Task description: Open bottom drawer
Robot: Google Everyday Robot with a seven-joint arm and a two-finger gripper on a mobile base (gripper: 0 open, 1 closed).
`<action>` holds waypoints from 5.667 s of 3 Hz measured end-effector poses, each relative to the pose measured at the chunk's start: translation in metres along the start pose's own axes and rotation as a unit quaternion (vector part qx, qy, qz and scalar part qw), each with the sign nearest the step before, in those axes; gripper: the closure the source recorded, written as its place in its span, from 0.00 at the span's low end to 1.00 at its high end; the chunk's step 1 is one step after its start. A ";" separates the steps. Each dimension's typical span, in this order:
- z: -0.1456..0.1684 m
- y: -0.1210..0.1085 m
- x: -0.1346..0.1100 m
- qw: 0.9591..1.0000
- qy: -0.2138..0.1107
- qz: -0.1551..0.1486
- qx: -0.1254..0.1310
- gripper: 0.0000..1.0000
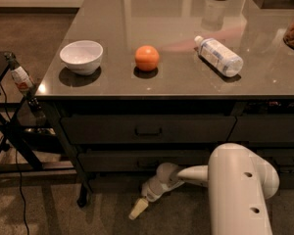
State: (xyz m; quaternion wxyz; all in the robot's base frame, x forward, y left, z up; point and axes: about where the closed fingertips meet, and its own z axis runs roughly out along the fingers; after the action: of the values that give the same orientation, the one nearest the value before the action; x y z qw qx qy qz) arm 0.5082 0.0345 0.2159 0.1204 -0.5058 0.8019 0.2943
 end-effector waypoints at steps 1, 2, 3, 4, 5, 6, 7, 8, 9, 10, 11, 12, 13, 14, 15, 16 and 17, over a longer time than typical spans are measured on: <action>0.011 -0.007 0.004 1.000 0.004 0.006 -0.001 0.00; 0.018 -0.014 0.009 1.000 0.011 0.008 0.003 0.00; 0.026 -0.018 0.015 1.000 0.021 0.008 0.003 0.00; 0.035 -0.018 0.024 1.000 0.027 0.010 -0.001 0.00; 0.039 -0.017 0.027 0.999 0.035 0.012 -0.006 0.00; 0.041 -0.013 0.029 0.999 0.042 0.012 -0.011 0.00; 0.041 -0.009 0.031 0.999 0.048 0.013 -0.017 0.00; 0.040 -0.006 0.031 0.998 0.050 0.014 -0.021 0.00; 0.039 -0.001 0.033 0.998 0.051 0.015 -0.027 0.00; 0.037 0.000 0.032 0.998 0.051 0.015 -0.028 0.00; 0.032 0.015 0.040 0.997 0.058 0.020 -0.044 0.00; 0.032 0.015 0.040 0.997 0.058 0.020 -0.044 0.00; 0.032 0.018 0.041 0.997 0.056 0.020 -0.049 0.00; 0.030 0.043 0.050 0.994 0.071 0.042 -0.078 0.00; 0.029 0.042 0.050 0.993 0.071 0.043 -0.079 0.00; 0.020 0.071 0.057 0.992 0.076 0.049 -0.087 0.00; 0.005 0.115 0.069 0.990 0.081 0.060 -0.103 0.00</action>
Offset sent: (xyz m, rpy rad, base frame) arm 0.0137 -0.0060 -0.0336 -0.0467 0.0074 -0.0142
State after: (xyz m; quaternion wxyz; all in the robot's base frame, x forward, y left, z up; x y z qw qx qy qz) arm 0.3744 0.0224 0.2182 -0.0154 -0.4885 0.8032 0.3406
